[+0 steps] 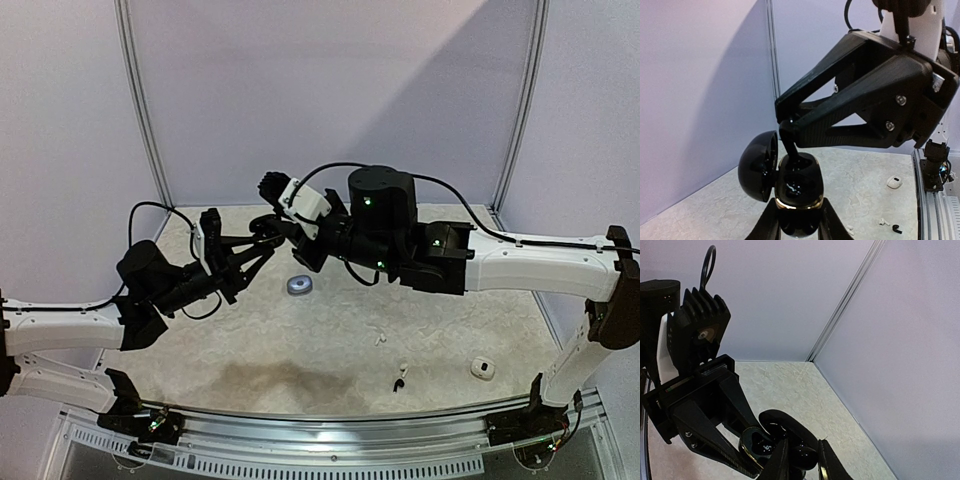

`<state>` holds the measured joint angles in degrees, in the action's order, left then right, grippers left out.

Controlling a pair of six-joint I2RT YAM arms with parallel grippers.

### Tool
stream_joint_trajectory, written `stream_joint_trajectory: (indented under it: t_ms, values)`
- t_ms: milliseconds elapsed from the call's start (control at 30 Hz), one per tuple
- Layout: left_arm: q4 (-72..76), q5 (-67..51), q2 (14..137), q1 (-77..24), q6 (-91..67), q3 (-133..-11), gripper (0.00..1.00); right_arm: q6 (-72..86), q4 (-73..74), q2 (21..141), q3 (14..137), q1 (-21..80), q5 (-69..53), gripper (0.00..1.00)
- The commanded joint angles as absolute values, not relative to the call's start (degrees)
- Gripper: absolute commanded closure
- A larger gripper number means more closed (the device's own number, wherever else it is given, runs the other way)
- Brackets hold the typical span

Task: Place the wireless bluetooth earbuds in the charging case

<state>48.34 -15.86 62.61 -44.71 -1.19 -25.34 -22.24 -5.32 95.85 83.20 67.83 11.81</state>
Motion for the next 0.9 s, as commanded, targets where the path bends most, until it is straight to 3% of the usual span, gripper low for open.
stream_joint_trajectory:
  t_ms: [0, 500, 867]
  values:
    - [53.2, -16.9, 62.5, -45.1, -1.4, -25.1, 1.0, -21.9, -3.7, 97.0, 84.0, 67.3, 14.3, 0.8]
    - [53.2, -16.6, 62.6, -45.1, -0.9, -25.2, 1.0, -21.4, -4.0, 97.1, 83.8, 67.4, 13.9, 0.77]
    - [53.2, -16.7, 62.8, -45.1, -1.6, -25.2, 1.0, -21.8, -6.1, 97.0, 83.2, 67.3, 12.6, 0.86]
